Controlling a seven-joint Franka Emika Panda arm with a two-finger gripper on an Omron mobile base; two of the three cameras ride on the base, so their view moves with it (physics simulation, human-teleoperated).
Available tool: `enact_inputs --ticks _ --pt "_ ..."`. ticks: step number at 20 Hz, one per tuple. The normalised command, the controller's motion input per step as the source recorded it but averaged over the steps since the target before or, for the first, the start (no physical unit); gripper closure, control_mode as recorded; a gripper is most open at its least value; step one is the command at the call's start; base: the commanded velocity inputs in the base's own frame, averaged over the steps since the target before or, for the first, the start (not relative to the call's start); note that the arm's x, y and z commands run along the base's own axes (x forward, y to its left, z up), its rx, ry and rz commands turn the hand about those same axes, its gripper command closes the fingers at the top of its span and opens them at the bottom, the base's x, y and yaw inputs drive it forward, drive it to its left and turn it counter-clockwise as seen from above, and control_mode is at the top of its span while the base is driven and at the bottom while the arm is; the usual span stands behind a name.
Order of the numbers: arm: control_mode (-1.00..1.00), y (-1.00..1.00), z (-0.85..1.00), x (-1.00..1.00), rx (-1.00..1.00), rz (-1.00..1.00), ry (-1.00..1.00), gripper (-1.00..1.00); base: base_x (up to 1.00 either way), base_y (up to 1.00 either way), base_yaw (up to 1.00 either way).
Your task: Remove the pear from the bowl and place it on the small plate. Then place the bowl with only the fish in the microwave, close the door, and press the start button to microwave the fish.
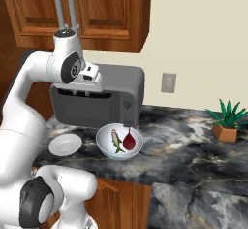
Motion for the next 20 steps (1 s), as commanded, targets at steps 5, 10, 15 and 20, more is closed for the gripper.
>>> enact_inputs --ticks 5,10,15,20 --pt "-1.00 -0.48 -0.39 -0.04 0.00 -0.01 0.07 -1.00 0.00 0.00 0.00" --pt "-1.00 -0.98 -0.82 0.00 0.00 0.00 0.31 -1.00 0.00 0.00 0.00" --pt "-1.00 -0.60 -0.80 0.03 -0.03 0.00 0.37 -1.00 0.00 0.00 0.00" --pt "-1.00 -0.32 -0.53 0.05 -0.01 0.00 0.14 -1.00 0.00 0.00 0.00"
